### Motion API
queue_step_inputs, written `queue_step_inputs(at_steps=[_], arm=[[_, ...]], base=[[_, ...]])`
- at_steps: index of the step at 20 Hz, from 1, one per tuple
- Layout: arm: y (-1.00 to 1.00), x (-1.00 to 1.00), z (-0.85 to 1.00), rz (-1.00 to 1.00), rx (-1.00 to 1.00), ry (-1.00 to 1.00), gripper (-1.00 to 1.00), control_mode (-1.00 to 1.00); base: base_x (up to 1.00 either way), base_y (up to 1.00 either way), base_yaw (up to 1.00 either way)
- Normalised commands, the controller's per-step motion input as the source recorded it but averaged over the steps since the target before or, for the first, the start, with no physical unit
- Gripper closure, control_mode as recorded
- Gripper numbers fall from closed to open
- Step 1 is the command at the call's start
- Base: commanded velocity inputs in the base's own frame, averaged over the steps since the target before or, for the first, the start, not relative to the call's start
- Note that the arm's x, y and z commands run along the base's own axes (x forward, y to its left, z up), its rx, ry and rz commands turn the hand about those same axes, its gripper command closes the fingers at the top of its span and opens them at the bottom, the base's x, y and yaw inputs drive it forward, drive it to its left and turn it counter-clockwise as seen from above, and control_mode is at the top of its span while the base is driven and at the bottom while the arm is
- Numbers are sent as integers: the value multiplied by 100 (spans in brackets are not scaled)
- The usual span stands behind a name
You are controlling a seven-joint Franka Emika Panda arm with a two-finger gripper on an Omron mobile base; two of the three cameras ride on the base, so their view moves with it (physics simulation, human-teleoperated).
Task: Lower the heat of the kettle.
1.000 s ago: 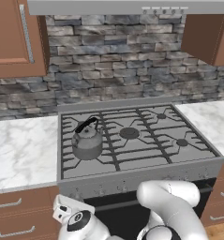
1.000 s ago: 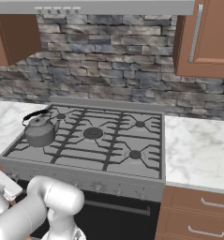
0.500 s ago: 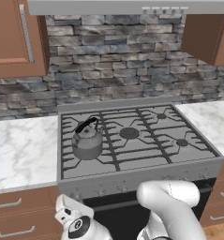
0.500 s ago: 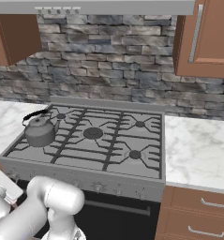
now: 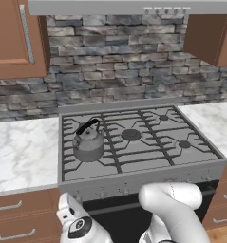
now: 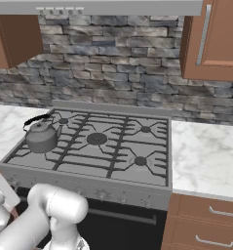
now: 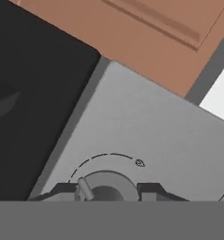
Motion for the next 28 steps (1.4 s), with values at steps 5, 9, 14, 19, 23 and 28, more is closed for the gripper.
queue_step_inputs(at_steps=[5,9,14,19,23,28], arm=[[-2,0,3,0,37,-2,100,-100],[-6,0,0,0,40,-3,100,-100],[-8,0,5,0,42,-3,100,-100],[-9,0,16,0,43,-2,100,-100],[-9,0,18,0,43,0,100,-100],[-8,0,14,0,43,0,100,-100]], base=[[0,0,0],[0,0,0],[0,0,0],[0,0,0],[0,0,0],[0,0,0]])
